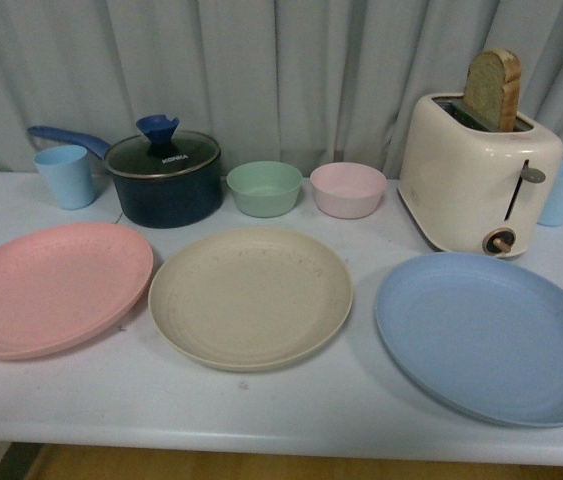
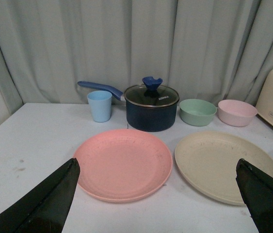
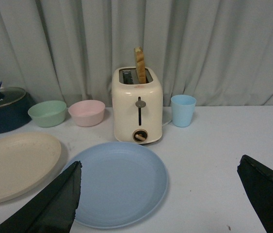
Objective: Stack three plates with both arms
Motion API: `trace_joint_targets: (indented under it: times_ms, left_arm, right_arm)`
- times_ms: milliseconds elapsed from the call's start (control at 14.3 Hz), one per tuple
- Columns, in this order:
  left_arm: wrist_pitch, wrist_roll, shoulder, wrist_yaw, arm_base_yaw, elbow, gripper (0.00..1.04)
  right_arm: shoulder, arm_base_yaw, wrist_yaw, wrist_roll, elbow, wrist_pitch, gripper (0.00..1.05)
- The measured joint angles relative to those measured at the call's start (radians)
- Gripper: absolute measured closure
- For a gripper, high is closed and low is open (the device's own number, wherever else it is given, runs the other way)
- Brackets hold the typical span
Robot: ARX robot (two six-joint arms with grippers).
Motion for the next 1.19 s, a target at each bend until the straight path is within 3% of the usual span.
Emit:
trace_joint_targets:
  times_ms: [280, 350, 419, 489, 769, 979, 1188]
  left_arm:
    - [0.000, 0.000, 0.000, 0.000, 0.000, 0.000, 0.07]
    - [-0.179, -0.048, 0.088, -0.160, -0.069, 0.066, 0.07]
    - [-0.241, -0.083, 0.285, -0.312, -0.108, 0.167, 0.07]
    - [-0.135, -0.085, 0.419, -0.359, -0.048, 0.243, 0.07]
    - [0.320, -0.008, 1.077, -0.108, 0.092, 0.534, 0.07]
    - [0.341, 0.061, 1.617, -0.031, 0.145, 0.855, 0.07]
    - [0.285, 0.064, 1.933, -0.004, 0.200, 1.027, 0.07]
  right_arm:
    - [0.000, 0.000, 0.000, 0.000, 0.000, 0.000, 0.06]
    - [0.000, 0.000, 0.002, 0.001, 0.000, 0.000, 0.06]
    - [0.000, 0.000, -0.002, 0.002, 0.000, 0.000, 0.06]
    - [0.000, 0.000, -0.001, 0.002, 0.000, 0.000, 0.06]
    - [0.000, 0.000, -0.001, 0.002, 0.000, -0.001, 0.06]
    - [0.000, 0.000, -0.001, 0.002, 0.000, 0.000, 0.06]
    - [0.000, 0.000, -0.001, 0.002, 0.000, 0.000, 0.06]
